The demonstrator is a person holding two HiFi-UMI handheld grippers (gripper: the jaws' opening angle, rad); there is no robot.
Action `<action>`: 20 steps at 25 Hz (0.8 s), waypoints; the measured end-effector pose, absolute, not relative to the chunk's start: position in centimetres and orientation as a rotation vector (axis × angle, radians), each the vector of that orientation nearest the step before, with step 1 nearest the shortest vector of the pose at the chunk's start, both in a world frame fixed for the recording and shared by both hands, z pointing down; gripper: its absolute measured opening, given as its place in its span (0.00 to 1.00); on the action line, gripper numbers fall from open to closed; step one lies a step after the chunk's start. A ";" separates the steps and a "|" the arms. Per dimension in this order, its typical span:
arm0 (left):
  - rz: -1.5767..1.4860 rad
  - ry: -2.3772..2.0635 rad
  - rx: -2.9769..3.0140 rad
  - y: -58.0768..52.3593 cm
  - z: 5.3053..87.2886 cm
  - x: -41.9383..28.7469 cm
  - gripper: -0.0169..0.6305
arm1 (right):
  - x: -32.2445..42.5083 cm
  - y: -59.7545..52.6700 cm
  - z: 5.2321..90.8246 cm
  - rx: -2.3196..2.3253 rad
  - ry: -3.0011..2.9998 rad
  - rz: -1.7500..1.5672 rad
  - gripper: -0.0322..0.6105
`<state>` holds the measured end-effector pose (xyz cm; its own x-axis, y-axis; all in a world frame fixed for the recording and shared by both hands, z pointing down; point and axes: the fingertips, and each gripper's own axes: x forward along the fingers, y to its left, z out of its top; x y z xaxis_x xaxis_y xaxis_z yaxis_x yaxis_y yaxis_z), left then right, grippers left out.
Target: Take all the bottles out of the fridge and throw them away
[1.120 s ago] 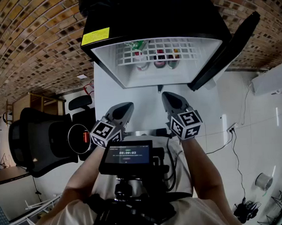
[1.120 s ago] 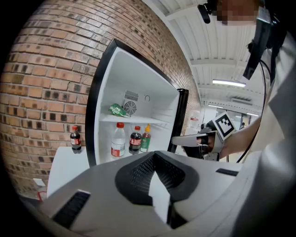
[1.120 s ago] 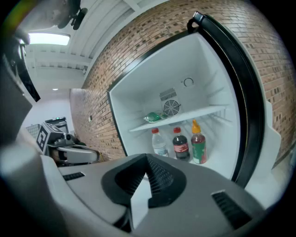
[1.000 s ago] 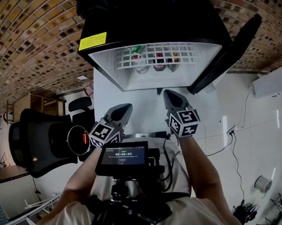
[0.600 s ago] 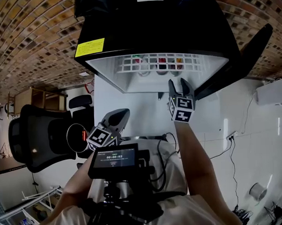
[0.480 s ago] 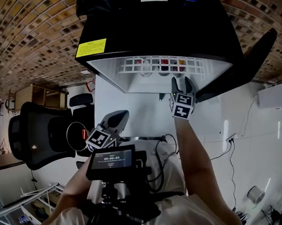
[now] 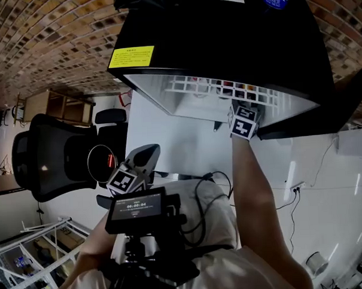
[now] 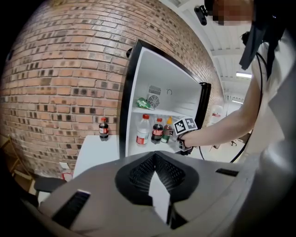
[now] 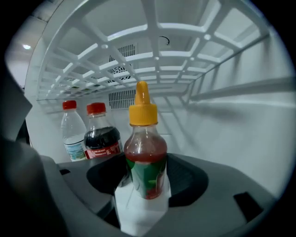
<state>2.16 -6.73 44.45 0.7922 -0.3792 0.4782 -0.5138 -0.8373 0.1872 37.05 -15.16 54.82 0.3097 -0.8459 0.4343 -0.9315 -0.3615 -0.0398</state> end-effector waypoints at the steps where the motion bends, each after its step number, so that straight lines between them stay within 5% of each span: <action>1: 0.616 -0.694 2.669 -6.8 44.5 2.0 0.03 | 37.1 -15.2 54.9 2.353 -1.636 0.576 0.48; 20: 0.588 -0.584 2.691 -6.5 44.8 5.7 0.03 | 33.9 -8.7 52.3 2.348 -1.772 0.638 0.46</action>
